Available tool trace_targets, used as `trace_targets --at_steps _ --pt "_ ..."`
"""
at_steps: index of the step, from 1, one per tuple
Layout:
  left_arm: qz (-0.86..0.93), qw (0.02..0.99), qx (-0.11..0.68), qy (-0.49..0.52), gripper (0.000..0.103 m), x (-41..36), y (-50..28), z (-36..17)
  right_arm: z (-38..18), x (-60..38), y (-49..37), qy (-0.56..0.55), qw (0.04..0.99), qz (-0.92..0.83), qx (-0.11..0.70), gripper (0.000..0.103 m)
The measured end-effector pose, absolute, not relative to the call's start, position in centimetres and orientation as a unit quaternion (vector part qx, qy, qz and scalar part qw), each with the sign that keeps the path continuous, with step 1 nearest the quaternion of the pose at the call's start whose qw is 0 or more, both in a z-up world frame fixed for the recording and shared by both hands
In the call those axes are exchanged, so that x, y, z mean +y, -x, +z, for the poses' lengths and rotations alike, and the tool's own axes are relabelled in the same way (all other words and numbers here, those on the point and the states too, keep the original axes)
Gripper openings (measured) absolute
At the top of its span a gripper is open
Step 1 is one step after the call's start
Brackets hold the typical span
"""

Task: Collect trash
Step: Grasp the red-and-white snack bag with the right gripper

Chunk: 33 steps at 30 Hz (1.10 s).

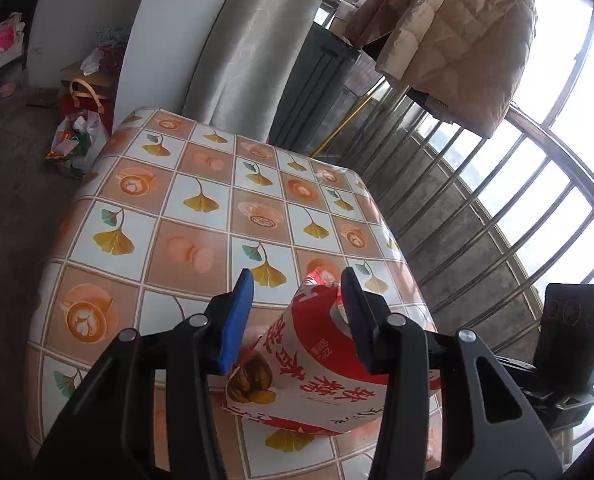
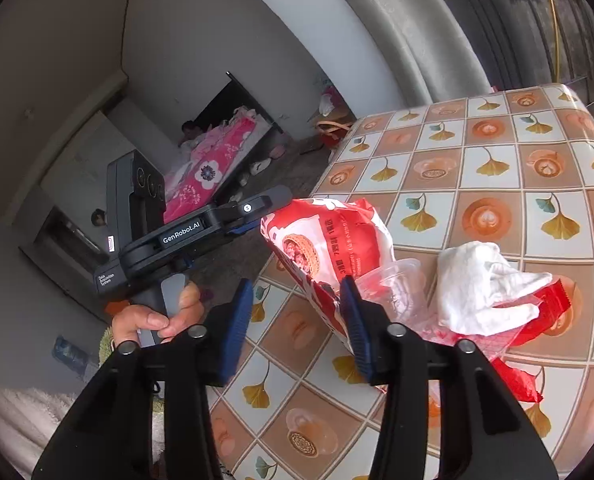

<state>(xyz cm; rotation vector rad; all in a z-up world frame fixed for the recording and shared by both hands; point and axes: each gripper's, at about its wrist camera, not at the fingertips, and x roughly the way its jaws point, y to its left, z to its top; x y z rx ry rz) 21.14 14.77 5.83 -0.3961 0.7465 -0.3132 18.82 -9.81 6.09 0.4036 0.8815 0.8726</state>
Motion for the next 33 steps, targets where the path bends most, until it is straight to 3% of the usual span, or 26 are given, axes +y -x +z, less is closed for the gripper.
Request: trace_targets --at_steps 4,22,33 --pt "-0.169 0.9 0.358 0.182 0.034 14.3 -20.2 6.2 5.6 -9.2 -18.4 -0.184 0.778 0.434 0.415 0.011" --pt "-0.187 0.897 0.382 0.122 0.034 13.6 -14.2 7.1 5.9 -7.2 -6.8 0.024 0.775 0.517 0.363 0.007" --pt "-0.219 0.89 0.387 0.102 0.038 12.9 -7.6 6.1 1.7 -9.8 -2.5 0.096 0.746 0.497 0.432 0.009"
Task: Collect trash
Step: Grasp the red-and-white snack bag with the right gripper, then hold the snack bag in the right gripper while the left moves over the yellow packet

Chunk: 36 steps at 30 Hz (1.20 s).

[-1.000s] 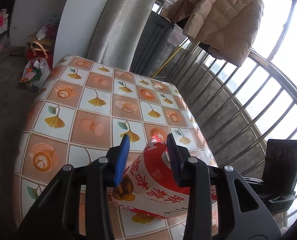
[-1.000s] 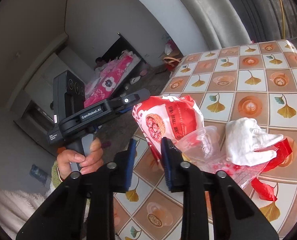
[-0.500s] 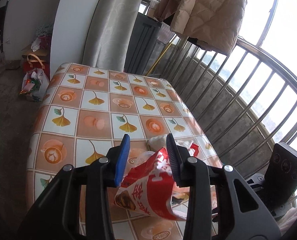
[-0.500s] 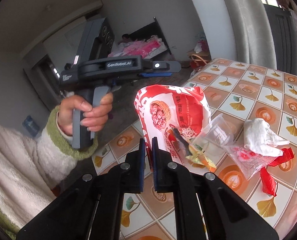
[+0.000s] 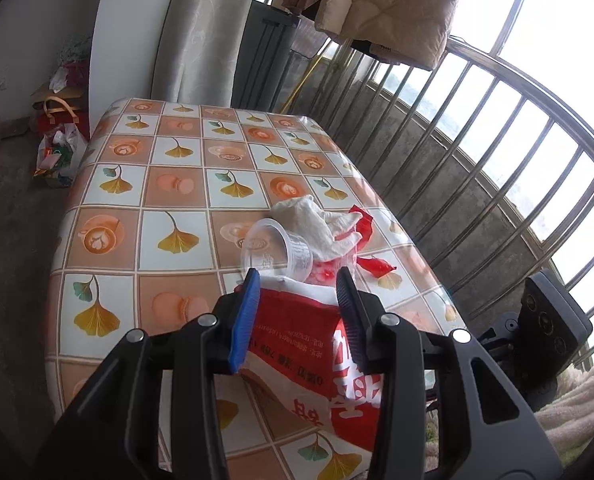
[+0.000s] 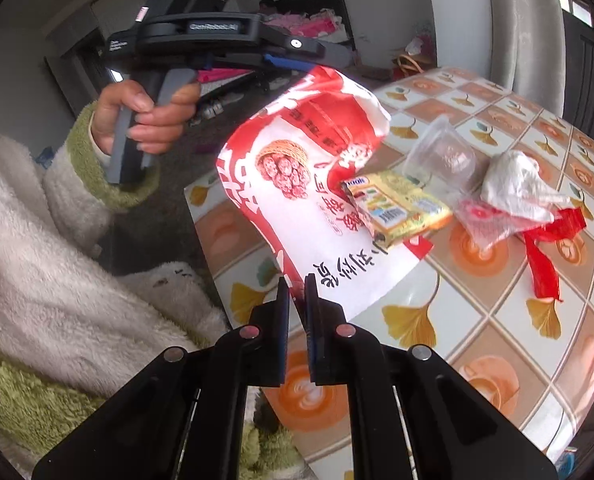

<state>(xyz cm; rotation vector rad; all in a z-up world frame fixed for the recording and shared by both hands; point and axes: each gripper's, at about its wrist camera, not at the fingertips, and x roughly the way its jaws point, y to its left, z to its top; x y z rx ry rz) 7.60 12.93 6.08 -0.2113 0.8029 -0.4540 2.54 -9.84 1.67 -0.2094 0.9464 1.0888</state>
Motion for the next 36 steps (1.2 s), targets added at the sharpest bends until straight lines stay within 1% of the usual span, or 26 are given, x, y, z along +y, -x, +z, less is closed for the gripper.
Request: trace_targets --at_steps 3,5,6,8,9,10,17,21,24,25,28,30,33,36 --pt "-0.217 0.888 0.397 0.08 0.038 12.4 -6.6 5.7 0.5 -10.9 -2.6 0.084 0.742 0.484 0.457 0.012" --pt "-0.219 0.879 0.419 0.066 0.036 11.9 -6.2 4.8 0.2 -12.0 -2.8 0.056 0.734 0.486 0.471 0.013" --pt "-0.226 0.871 0.431 0.068 0.036 11.8 -6.0 4.2 0.1 -12.4 -3.3 0.035 0.731 0.49 0.474 0.016" --pt "-0.239 0.859 0.447 0.075 0.036 11.7 -5.5 3.2 0.6 -14.1 -3.8 -0.019 0.734 0.491 0.47 0.03" --pt "-0.238 0.856 0.452 0.074 0.036 11.6 -5.2 2.8 0.8 -14.8 -4.2 -0.044 0.738 0.488 0.464 0.042" --pt "-0.235 0.856 0.454 0.073 0.036 11.5 -5.1 2.4 1.0 -15.5 -4.7 -0.069 0.741 0.486 0.459 0.044" --pt "-0.227 0.851 0.462 0.107 0.036 12.1 -5.5 0.7 1.7 -17.2 -8.3 -0.193 0.751 0.446 0.447 0.044" --pt "-0.236 0.829 0.494 0.114 0.036 11.3 -5.4 -1.2 2.9 -15.5 -8.1 -0.203 0.761 0.442 0.43 0.044" --pt "-0.246 0.819 0.508 0.106 0.035 10.1 -4.6 -2.4 4.4 -14.1 -7.2 -0.2 0.783 0.436 0.395 0.044" --pt "-0.25 0.815 0.512 0.102 0.035 9.6 -4.4 -2.7 4.9 -13.6 -6.9 -0.2 0.782 0.449 0.382 0.04" --pt "-0.263 0.809 0.517 0.092 0.035 8.2 -3.6 -3.4 6.0 -11.8 -5.5 -0.186 0.77 0.489 0.365 0.036" --pt "-0.27 0.81 0.513 0.088 0.035 7.5 -3.1 -3.5 5.7 -10.9 -5.0 -0.164 0.768 0.489 0.38 0.035" --pt "-0.272 0.812 0.509 0.083 0.035 6.8 -2.7 -3.6 3.5 -10.9 -4.6 -0.156 0.76 0.464 0.427 0.032" --pt "-0.272 0.814 0.507 0.082 0.036 6.5 -2.8 -3.5 1.2 -12.0 -3.9 -0.156 0.758 0.426 0.468 0.026"
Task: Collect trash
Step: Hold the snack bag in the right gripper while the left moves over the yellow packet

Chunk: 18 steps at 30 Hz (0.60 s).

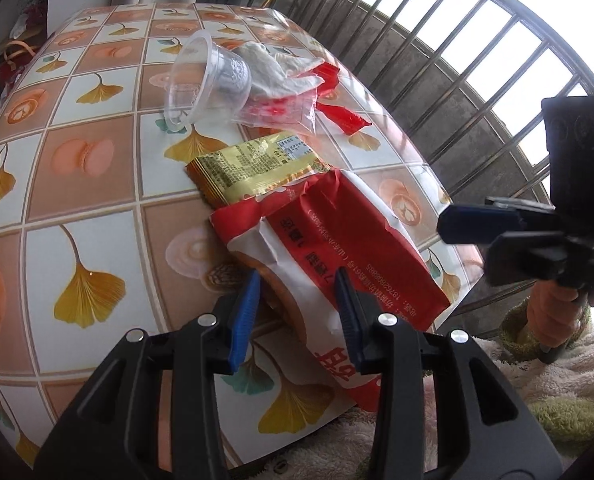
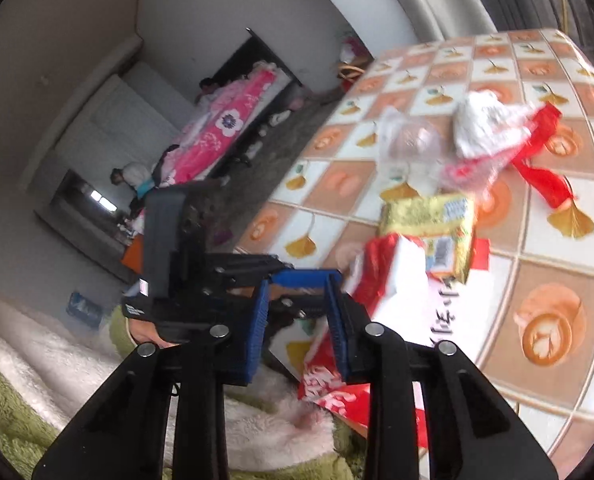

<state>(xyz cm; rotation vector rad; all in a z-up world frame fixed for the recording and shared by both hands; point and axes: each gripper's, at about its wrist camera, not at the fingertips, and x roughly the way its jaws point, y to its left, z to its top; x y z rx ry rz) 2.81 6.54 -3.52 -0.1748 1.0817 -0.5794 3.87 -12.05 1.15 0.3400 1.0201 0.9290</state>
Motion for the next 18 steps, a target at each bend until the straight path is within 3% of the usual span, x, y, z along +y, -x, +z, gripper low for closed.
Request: trace_targets --at_steps 4,8,18 --pt "-0.276 0.81 0.512 0.076 0.036 6.2 -3.2 -3.6 -1.4 -13.1 -3.4 -0.14 0.769 0.36 0.51 0.018" --pt "-0.278 0.804 0.52 0.074 0.036 5.7 -3.5 -4.1 -3.9 -13.6 -3.6 -0.134 0.764 0.314 0.548 0.017" --pt "-0.272 0.809 0.518 0.054 0.038 5.5 -3.4 -3.9 -2.4 -17.6 -8.1 -0.236 0.778 0.28 0.51 0.018"
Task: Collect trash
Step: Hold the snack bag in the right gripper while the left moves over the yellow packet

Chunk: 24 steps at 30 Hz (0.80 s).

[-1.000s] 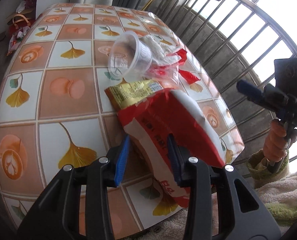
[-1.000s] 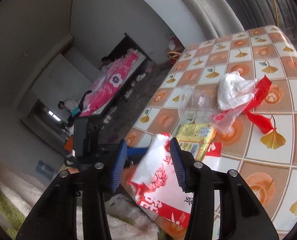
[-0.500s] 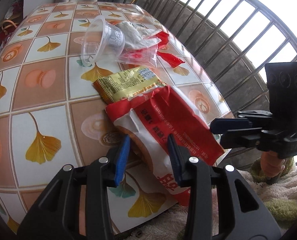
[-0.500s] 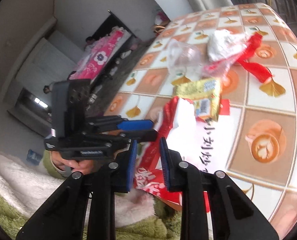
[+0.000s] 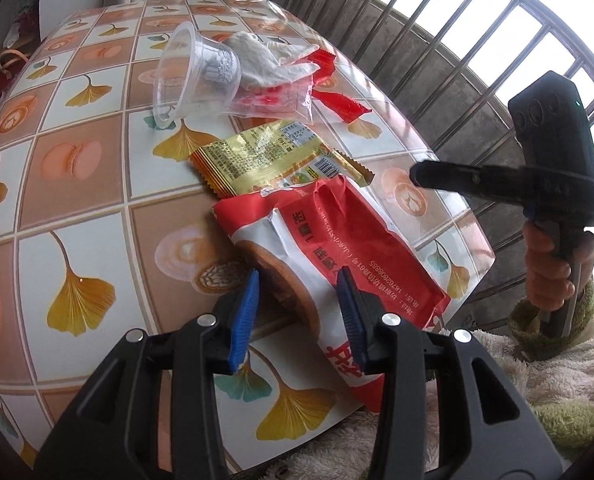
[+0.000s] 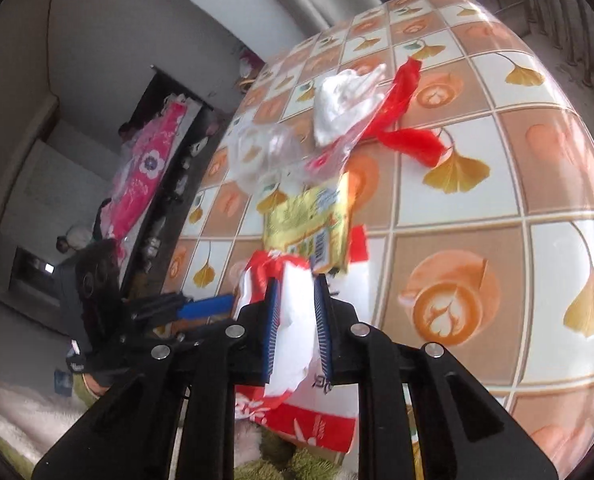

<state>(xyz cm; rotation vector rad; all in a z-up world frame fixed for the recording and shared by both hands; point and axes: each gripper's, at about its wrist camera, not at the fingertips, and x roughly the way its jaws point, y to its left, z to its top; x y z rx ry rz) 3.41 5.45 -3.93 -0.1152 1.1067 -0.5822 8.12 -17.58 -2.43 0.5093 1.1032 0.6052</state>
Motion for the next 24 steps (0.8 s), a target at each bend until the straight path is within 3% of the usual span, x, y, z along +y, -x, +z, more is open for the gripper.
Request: trace_targets --at_steps 7,10,12,24 --pt "-0.279 0.807 0.517 0.057 0.037 5.4 -3.2 -4.0 -5.4 -15.8 -12.4 -0.232 0.753 0.259 0.558 0.018" --pt "-0.28 0.806 0.518 0.055 0.037 5.4 -3.0 -3.9 -5.5 -14.6 -13.2 -0.201 0.761 0.259 0.559 0.007" --pt "-0.281 0.805 0.519 0.055 0.037 5.4 -2.9 -3.9 -5.1 -14.0 -13.7 -0.186 0.768 0.259 0.555 0.005" --pt "-0.29 0.797 0.525 0.065 0.037 4.6 -2.8 -4.1 -5.0 -11.8 -15.5 -0.203 0.784 0.26 0.526 0.004"
